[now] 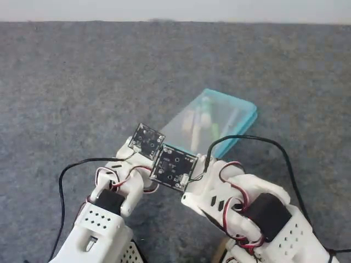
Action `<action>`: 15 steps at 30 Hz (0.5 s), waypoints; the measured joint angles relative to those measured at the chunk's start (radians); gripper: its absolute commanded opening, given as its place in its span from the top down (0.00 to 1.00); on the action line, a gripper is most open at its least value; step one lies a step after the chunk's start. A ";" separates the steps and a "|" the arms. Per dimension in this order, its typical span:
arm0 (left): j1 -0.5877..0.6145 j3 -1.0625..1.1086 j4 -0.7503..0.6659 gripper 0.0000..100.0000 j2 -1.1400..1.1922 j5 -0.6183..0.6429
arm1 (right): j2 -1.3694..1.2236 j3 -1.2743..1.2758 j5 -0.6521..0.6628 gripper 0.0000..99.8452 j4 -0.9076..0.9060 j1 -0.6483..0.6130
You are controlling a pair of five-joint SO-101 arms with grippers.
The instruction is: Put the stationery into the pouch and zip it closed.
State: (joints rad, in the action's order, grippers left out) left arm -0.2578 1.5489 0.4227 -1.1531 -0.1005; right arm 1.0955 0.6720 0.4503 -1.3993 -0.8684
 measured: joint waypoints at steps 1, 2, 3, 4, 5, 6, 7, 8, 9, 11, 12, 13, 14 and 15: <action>0.012 -0.009 0.014 0.99 0.000 0.012 | 0.000 0.000 0.003 0.99 -0.008 0.000; 0.031 -0.020 0.032 0.99 0.000 0.026 | 0.000 0.000 0.005 0.99 -0.014 0.000; 0.052 -0.031 0.051 0.99 0.000 0.041 | 0.000 0.000 0.005 0.99 -0.018 0.000; 0.075 -0.041 0.066 0.99 0.000 0.055 | 0.000 0.000 0.005 0.99 -0.018 0.000; 0.097 -0.049 0.080 0.99 0.000 0.064 | 0.000 0.000 0.005 0.99 -0.018 0.000; 0.110 -0.054 0.087 0.99 0.000 0.071 | 0.000 0.000 0.005 0.99 -0.018 0.000; 0.115 -0.055 0.098 0.99 0.000 0.072 | 0.000 0.000 0.005 0.99 -0.018 0.000; 0.115 -0.057 0.109 0.99 0.000 0.077 | 0.000 0.000 0.005 0.99 -0.014 0.000; 0.110 -0.057 0.121 0.99 0.000 0.077 | 0.000 0.000 0.005 0.99 -0.002 0.000; 0.094 -0.057 0.132 0.99 0.000 0.077 | 0.000 0.000 0.005 0.99 0.038 0.000; 0.080 -0.057 0.132 0.99 0.000 0.077 | 0.000 0.000 0.005 0.99 0.066 0.000; 0.064 -0.057 0.135 0.99 0.000 0.077 | -0.002 0.000 0.005 0.99 0.092 0.000; 0.052 -0.057 0.135 0.99 0.000 0.074 | -0.014 0.000 0.005 0.99 0.117 0.000; 0.043 -0.058 0.135 0.99 0.000 0.074 | -0.037 0.000 0.005 0.99 0.137 0.000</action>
State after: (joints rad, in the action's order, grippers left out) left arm -0.2148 1.4906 0.5577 -1.1531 -0.0269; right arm 1.0587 0.6720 0.4549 -1.2628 -0.8684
